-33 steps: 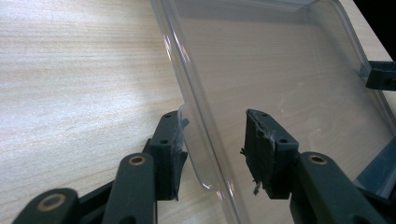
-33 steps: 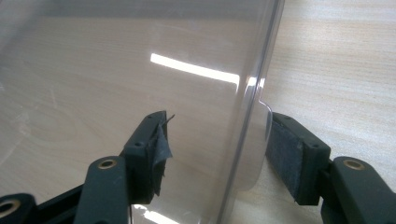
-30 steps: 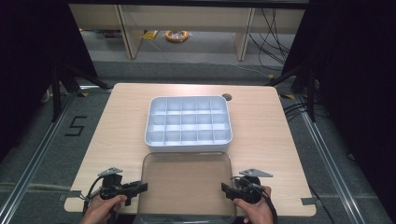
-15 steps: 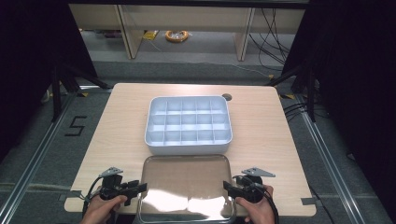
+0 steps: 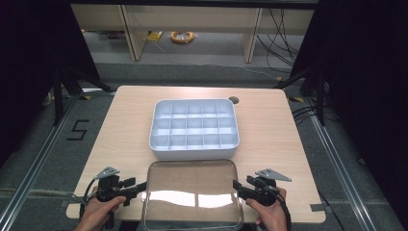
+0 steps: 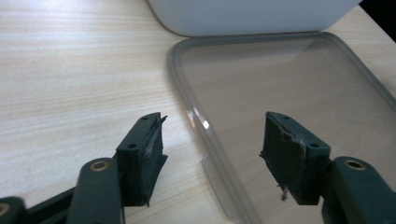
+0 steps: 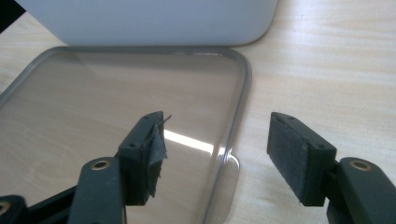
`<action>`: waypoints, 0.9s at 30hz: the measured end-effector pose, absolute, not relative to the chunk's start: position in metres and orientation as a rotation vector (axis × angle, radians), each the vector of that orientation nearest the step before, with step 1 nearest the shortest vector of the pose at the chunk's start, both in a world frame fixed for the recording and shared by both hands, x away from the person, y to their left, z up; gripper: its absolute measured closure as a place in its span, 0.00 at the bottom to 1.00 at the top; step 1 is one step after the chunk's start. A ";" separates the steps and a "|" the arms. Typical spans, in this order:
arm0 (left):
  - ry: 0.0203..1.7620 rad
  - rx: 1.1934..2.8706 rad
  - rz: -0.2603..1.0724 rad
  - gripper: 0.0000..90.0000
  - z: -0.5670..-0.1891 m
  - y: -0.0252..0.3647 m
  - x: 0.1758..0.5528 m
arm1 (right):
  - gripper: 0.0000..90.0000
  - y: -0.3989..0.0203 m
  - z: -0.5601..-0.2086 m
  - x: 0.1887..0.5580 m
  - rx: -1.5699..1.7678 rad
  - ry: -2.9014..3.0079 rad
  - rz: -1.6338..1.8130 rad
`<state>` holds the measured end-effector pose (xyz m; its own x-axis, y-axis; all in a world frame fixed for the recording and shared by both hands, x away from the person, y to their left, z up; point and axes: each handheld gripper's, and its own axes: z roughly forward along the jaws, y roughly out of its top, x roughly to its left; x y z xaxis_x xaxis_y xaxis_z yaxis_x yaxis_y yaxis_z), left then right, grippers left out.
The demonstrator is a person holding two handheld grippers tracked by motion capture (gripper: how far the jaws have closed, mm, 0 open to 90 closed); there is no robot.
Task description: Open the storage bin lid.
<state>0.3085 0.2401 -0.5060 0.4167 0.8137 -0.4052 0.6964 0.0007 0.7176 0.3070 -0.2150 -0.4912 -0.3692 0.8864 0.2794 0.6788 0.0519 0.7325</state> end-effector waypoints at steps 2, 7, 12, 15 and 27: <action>1.307 1.733 0.153 0.39 -0.505 0.240 0.309 | 0.41 -0.216 -0.490 0.307 1.594 2.084 1.220; 1.286 1.704 0.140 0.33 -0.503 0.242 0.311 | 0.36 -0.218 -0.486 0.307 1.636 2.026 1.267; 1.263 1.691 0.129 0.29 -0.498 0.244 0.308 | 0.33 -0.225 -0.486 0.308 1.580 2.022 1.280; 1.253 1.683 0.119 0.27 -0.496 0.242 0.305 | 0.33 -0.228 -0.485 0.306 1.582 2.022 1.289; 1.173 1.726 0.134 0.25 -0.496 0.233 0.283 | 0.30 -0.227 -0.484 0.295 1.597 2.043 1.284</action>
<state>0.2832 0.2328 -0.4960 0.5229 0.7484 -0.4079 0.6375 -0.0258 0.7700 0.2949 -0.2271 -0.4837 -0.3696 0.8765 0.3086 0.6581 0.0124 0.7528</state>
